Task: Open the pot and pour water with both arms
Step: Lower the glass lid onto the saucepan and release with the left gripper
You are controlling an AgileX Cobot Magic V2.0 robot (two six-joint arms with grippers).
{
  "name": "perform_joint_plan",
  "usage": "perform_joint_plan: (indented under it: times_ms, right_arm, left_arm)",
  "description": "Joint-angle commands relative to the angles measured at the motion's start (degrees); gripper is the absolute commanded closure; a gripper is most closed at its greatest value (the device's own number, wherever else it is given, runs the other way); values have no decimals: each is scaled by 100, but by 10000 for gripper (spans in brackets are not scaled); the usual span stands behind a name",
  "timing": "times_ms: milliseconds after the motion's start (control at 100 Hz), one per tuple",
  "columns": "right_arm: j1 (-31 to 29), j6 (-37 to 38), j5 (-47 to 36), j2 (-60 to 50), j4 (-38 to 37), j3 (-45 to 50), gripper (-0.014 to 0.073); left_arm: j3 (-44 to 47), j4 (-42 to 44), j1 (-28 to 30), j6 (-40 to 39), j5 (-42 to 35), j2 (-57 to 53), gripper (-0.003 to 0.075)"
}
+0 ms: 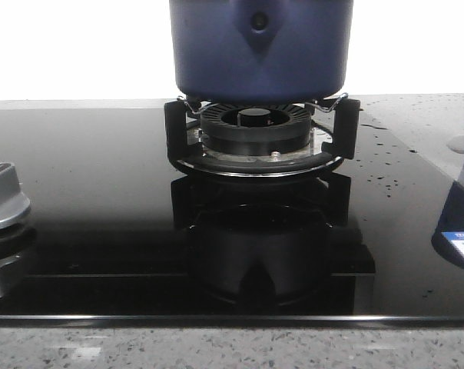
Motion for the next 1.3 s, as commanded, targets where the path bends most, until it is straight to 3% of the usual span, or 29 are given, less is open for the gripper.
perform_joint_plan:
  times_ms: [0,300,1130,1290]
  right_arm:
    - [440,5,-21,-219,5,-77,665]
    - [934,5,-105,-540,-37,-2,665]
    - [934,5,-123,-540,-37,-2,665]
    - [934,5,-123,-540,-37,-2,665]
  left_arm:
    - [410,-341,18,-152,-342,-537,741]
    - [1568,-605,18,-248,-703,-1879,740]
    - [1607,-632,18,-248,-699,-1986,741]
    - [1607,272,48,-333,-921,-1986,741]
